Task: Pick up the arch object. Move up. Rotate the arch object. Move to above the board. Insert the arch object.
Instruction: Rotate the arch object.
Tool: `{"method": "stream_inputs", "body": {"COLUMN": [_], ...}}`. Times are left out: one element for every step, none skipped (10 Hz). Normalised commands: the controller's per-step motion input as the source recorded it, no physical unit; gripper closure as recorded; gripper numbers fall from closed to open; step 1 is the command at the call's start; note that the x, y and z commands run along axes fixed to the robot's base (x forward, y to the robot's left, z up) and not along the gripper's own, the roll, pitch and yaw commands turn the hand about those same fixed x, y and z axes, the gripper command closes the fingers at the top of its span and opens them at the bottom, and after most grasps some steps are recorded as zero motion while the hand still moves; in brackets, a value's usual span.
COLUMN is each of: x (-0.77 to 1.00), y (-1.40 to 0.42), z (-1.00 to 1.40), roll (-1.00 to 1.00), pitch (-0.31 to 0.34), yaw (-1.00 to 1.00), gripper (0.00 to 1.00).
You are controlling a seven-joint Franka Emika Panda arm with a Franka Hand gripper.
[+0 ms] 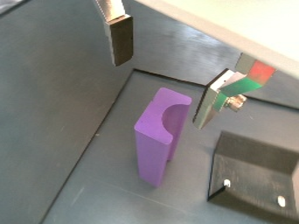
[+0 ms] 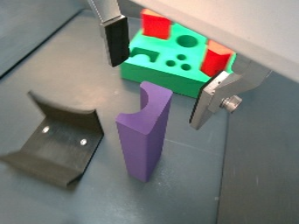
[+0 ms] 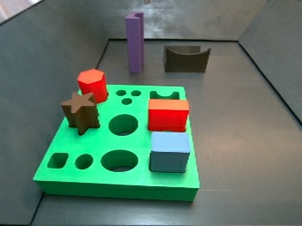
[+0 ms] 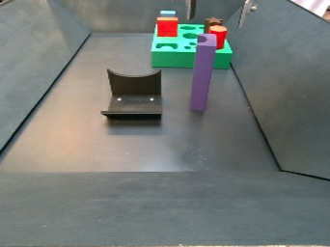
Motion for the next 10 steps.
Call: {"method": "stream_inputs", "body": {"x": [0.01, 0.01, 0.01, 0.01, 0.01, 0.01, 0.01, 0.01, 0.01, 0.01], "y": [0.03, 0.03, 0.03, 0.03, 0.03, 0.03, 0.03, 0.03, 0.03, 0.03], "z": [0.00, 0.00, 0.00, 0.00, 0.00, 0.00, 0.00, 0.00, 0.00, 0.00], "roll": [0.00, 0.00, 0.00, 0.00, 0.00, 0.00, 0.00, 0.01, 0.01, 0.01], "pitch": [0.016, 0.016, 0.018, 0.019, 0.021, 0.023, 0.026, 0.028, 0.033, 0.036], "yaw": [-1.00, -1.00, -1.00, -1.00, -1.00, -1.00, -1.00, -1.00, -1.00, -1.00], "gripper": [0.00, 0.00, 0.00, 0.00, 0.00, 0.00, 0.00, 0.00, 0.00, 0.00]}}
